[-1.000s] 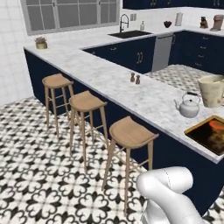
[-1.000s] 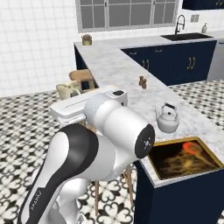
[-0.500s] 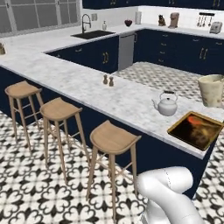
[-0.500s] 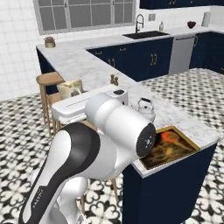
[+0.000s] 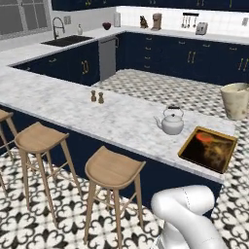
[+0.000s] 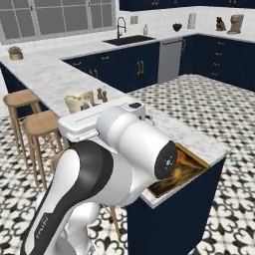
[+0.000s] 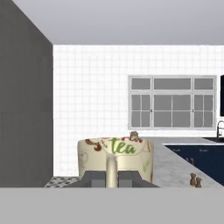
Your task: Pick the kettle from the counter and place it on the tray. Then pick the mug from the cabinet and place it on the tray. Then close the cabinet doors.
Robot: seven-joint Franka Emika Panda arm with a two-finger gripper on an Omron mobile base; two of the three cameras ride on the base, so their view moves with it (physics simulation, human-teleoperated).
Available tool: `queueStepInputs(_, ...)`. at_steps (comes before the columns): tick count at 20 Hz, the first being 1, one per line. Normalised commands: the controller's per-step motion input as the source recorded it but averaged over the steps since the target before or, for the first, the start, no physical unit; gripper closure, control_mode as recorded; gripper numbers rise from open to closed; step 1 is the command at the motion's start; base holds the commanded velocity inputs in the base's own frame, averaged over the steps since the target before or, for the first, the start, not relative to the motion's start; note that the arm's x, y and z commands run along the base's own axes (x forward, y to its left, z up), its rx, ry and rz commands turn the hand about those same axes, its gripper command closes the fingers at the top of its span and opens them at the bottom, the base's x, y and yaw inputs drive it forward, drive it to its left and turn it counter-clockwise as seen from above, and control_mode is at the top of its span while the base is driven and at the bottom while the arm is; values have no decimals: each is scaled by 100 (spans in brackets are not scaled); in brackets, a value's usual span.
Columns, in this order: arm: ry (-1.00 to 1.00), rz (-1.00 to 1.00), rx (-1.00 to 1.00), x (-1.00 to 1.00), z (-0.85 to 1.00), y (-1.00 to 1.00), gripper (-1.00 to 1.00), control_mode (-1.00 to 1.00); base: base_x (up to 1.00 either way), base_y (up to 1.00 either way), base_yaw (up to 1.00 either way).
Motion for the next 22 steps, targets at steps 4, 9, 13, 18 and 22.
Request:
queueStepInputs(4,0,0,0,0,0,0,100,100,56,4,-31)
queueStepInputs(9,0,0,0,0,0,0,100,100,64,4,-30)
queueStepInputs(13,0,0,0,0,0,0,100,100,58,0,-26)
queueStepInputs(18,0,0,0,0,0,0,100,100,55,0,-22)
queueStepInputs(22,-6,-4,2,34,-9,-12,100,-100,13,0,-5)
